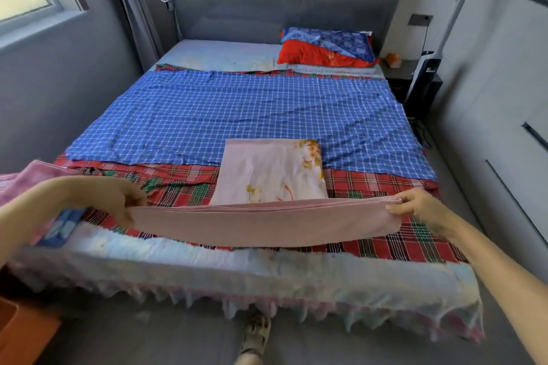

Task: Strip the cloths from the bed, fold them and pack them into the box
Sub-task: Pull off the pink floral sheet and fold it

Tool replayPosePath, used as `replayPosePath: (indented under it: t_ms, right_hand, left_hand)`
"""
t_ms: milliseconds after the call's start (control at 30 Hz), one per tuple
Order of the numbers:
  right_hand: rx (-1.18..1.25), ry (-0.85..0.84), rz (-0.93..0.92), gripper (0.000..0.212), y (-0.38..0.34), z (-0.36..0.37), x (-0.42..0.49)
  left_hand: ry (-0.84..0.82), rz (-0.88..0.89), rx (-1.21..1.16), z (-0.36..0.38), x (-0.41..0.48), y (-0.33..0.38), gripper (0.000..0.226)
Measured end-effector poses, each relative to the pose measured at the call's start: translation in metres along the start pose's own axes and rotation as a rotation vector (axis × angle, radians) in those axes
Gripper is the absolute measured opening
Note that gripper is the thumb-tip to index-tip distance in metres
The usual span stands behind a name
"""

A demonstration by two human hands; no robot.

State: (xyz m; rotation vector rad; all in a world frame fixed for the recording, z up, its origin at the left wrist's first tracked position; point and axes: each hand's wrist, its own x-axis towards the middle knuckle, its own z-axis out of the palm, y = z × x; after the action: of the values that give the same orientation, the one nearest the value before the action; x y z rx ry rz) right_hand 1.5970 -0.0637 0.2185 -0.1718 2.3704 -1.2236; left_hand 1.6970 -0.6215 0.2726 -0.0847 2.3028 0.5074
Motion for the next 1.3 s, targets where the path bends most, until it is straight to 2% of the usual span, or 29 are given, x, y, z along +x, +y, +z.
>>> replayPosePath:
  t_ms: [67,167,333,433,533,667,733,833,1033,1133,1300]
  right_hand:
    - [0.006,0.023,0.028,0.03,0.003,0.002,0.007]
    - [0.01,0.103,0.092,0.03,0.01,0.013,0.03]
    - [0.108,0.274,0.17,0.022,0.022,0.027,0.089]
    - [0.192,0.374,0.189,0.013,0.02,0.031,0.139]
    - [0.2,0.448,0.215,0.025,0.016,0.031,0.203]
    - [0.171,0.534,0.269,0.037,0.027,0.032,0.283]
    - [0.185,0.584,0.3,0.037,0.032,0.028,0.315]
    - [0.173,0.58,0.333,0.033,0.036,0.023,0.362]
    - [0.145,0.547,0.329,0.035,0.065,0.032,0.462]
    - [0.083,0.566,0.305,0.042,0.094,0.037,0.512]
    - [0.087,0.592,0.282,0.037,0.126,0.048,0.58]
  left_hand:
    - [0.074,-0.02,-0.014,0.004,0.007,-0.001,0.022]
    - [0.223,-0.072,-0.083,0.012,0.041,-0.002,0.012]
    - [0.488,-0.054,-0.52,0.005,0.107,-0.003,0.007]
    - [0.57,-0.075,-0.727,-0.012,0.156,-0.004,0.007]
    - [0.608,-0.135,-0.896,-0.036,0.221,-0.01,0.011]
    - [0.707,-0.197,-0.893,-0.064,0.305,-0.015,0.013]
    - [0.79,-0.245,-0.862,-0.076,0.334,-0.015,0.014]
    - [0.9,-0.314,-0.854,-0.092,0.383,-0.019,0.017]
    - [1.014,-0.408,-0.843,-0.102,0.463,-0.019,0.026]
    - [1.056,-0.446,-0.876,-0.105,0.509,-0.026,0.021]
    - [1.114,-0.446,-0.862,-0.103,0.574,-0.034,0.01]
